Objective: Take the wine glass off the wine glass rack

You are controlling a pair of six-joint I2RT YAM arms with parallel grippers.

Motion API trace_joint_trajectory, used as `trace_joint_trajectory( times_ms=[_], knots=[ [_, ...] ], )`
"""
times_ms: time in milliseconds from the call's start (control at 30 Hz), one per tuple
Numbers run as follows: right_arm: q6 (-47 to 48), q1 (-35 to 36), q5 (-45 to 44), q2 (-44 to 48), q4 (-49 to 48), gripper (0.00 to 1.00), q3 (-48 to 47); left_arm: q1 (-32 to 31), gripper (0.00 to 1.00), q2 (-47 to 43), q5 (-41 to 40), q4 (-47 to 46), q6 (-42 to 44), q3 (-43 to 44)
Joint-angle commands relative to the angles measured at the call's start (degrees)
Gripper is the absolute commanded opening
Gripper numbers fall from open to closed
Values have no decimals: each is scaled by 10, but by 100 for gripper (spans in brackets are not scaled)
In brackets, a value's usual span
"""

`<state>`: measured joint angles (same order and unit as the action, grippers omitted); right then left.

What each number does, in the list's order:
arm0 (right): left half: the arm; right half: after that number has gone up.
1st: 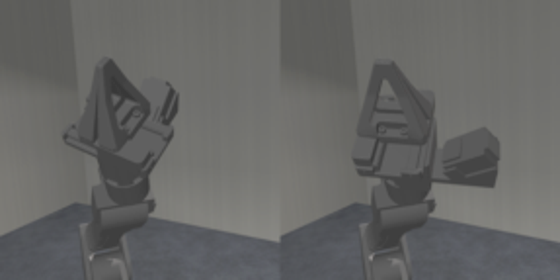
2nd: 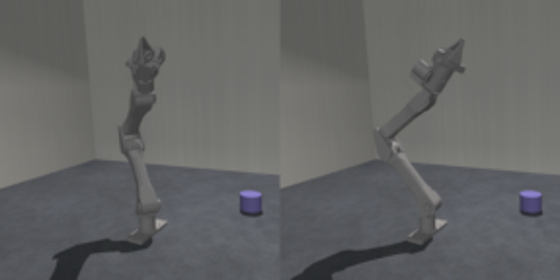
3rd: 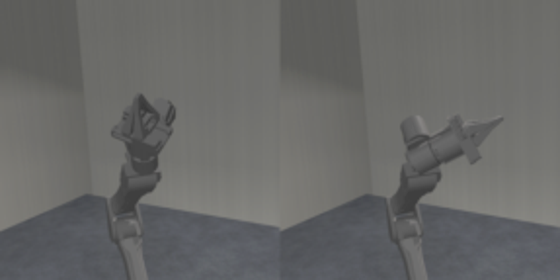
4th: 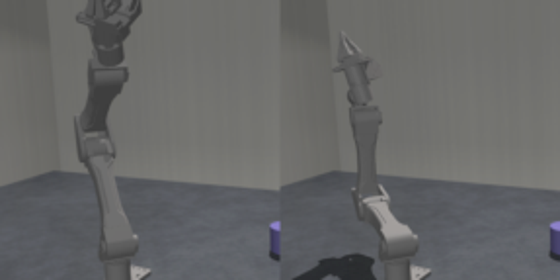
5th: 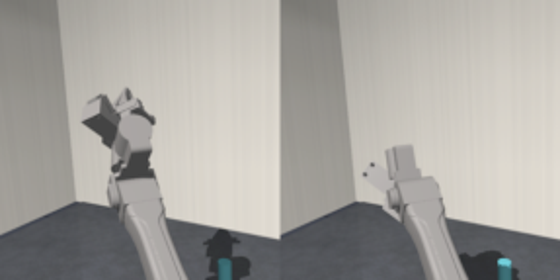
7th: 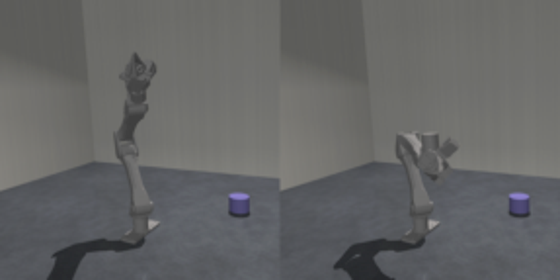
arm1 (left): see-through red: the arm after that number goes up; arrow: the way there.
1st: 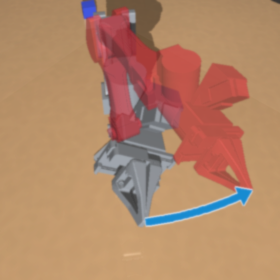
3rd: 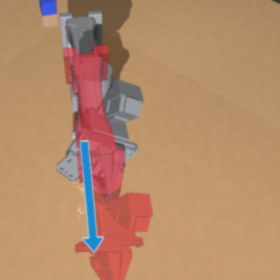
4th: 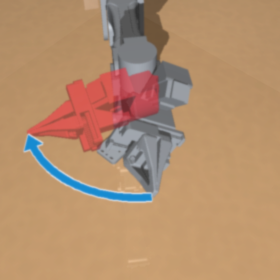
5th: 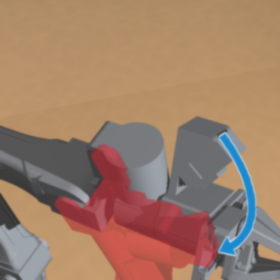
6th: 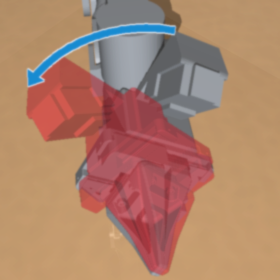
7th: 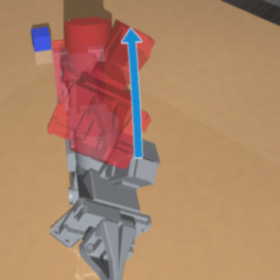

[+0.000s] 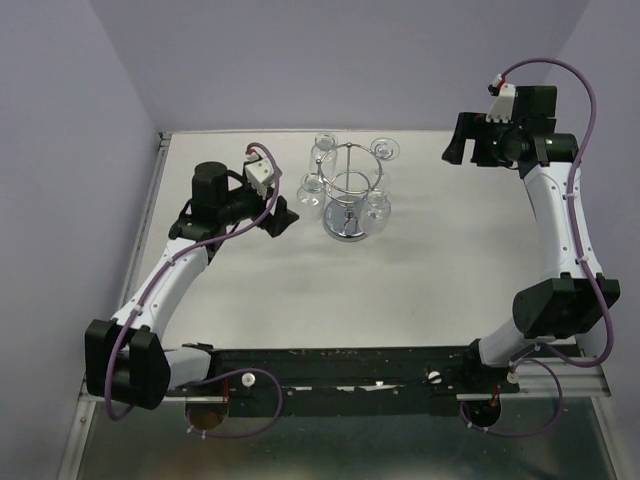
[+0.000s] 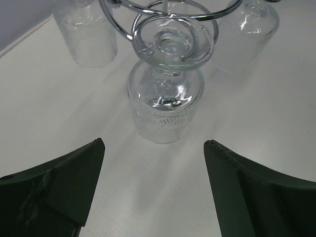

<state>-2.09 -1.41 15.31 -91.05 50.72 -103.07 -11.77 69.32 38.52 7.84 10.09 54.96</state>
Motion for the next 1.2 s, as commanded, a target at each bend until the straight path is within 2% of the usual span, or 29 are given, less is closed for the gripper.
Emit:
trace_joint_trajectory(
  times_ms=[0,167,467,1167],
  knots=[
    [15,-4,-22,25,9,100,11,-35,99,32,25,-130,30,-14],
    [15,-5,-26,42,6,100,27,-54,99,74,19,-143,45,6],
    [15,-4,-14,61,1,100,57,-70,99,103,-49,-168,78,1],
    [12,-5,14,49,-6,100,60,-95,99,121,-28,-182,81,15]
  ],
)
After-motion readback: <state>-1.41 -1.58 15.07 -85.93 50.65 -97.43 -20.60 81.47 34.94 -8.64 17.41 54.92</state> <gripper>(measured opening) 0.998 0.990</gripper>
